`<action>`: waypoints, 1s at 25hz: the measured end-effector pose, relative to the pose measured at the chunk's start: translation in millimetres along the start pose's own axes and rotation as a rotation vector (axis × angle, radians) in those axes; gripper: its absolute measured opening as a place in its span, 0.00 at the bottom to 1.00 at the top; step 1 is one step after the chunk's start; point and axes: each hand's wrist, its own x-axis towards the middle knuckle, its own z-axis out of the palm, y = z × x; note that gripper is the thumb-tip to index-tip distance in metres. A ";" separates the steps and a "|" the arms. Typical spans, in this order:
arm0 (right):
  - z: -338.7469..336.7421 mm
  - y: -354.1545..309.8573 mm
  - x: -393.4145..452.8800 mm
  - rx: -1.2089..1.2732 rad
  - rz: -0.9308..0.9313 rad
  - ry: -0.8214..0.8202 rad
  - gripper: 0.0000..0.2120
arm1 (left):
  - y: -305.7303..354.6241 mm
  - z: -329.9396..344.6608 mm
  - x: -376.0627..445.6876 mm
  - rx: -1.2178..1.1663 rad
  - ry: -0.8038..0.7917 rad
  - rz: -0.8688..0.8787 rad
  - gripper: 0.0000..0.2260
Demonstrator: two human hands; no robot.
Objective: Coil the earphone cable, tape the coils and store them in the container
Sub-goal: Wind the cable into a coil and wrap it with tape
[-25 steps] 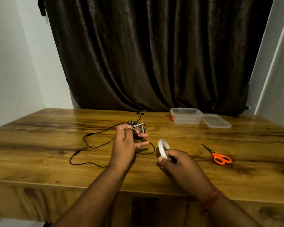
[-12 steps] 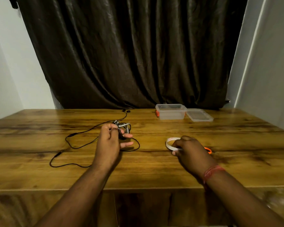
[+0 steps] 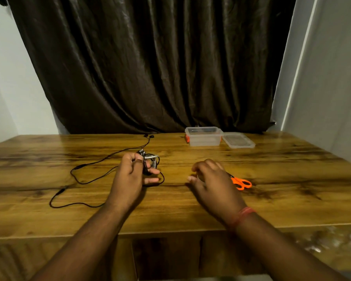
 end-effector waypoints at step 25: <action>30.3 -40.9 25.7 1.194 0.258 -0.209 0.03 | 1.9 8.8 -12.5 0.131 -0.271 -0.027 0.06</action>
